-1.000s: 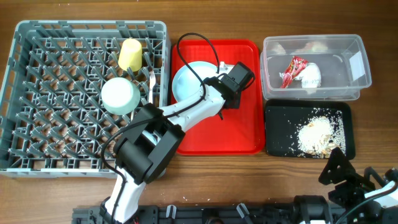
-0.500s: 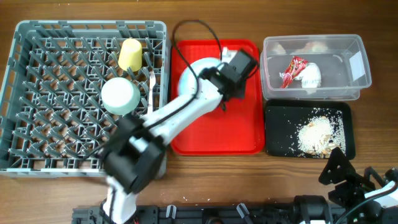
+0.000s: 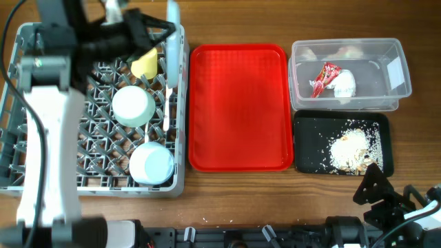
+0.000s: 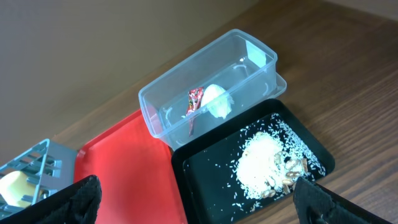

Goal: Sort waste into correct bins and load items into the dishwasher rack
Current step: 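Lift the white plate with the left gripper and stand it upright in the rack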

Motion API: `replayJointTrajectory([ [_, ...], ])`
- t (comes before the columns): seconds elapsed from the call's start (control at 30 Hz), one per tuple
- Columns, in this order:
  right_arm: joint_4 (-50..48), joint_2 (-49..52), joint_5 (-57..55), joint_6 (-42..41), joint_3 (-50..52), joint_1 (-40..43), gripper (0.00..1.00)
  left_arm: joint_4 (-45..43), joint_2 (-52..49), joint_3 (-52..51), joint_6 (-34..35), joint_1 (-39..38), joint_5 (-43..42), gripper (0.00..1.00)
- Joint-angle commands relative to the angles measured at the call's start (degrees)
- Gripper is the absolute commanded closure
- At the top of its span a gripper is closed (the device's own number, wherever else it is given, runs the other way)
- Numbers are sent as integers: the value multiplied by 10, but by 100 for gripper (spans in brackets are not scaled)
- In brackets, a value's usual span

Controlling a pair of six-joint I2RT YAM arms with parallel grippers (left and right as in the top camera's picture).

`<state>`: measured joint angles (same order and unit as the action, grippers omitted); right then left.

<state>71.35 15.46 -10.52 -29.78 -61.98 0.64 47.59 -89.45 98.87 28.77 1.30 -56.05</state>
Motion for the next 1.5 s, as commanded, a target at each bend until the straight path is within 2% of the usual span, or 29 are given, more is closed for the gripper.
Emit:
replayJointTrajectory([
  [0.0, -1, -3, -5, -4, 2, 2, 0, 0, -88, -5, -3, 64, -280, 96],
  [0.07, -1, -3, -6, -4, 2, 2, 0, -2, -130, -5, -10, 84, -307, 96],
  [0.2, -1, -3, -5, -4, 2, 2, 0, -7, -192, -5, -31, 112, -309, 96],
  [0.37, -1, -3, -5, -4, 2, 2, 0, -9, -211, -5, -44, 122, -253, 96],
  [0.5, -1, -3, -5, -4, 2, 2, 0, -23, -212, -5, -44, 124, -252, 96],
  [0.67, -1, -3, -5, -4, 2, 2, 0, -24, -217, -6, -43, 116, -142, 96],
  [0.8, -1, -3, -5, -4, 2, 2, 0, -27, -257, -6, -41, 109, -139, 96],
  [0.87, -1, -3, -5, -4, 2, 2, 0, -30, -272, -6, -38, 100, -153, 96],
  [0.93, -1, -3, -5, -4, 2, 2, 0, -84, -283, -6, 32, 98, -202, 96],
  [1.0, -1, -3, -6, -4, 2, 2, 0, -101, -283, -6, 47, 98, -200, 96],
  [1.23, -1, -3, -5, -4, 2, 2, 0, -98, -285, -6, 45, 98, -102, 96],
  [1.47, -1, -3, -5, -4, 2, 2, 0, -166, -285, -6, 52, 97, -101, 96],
])
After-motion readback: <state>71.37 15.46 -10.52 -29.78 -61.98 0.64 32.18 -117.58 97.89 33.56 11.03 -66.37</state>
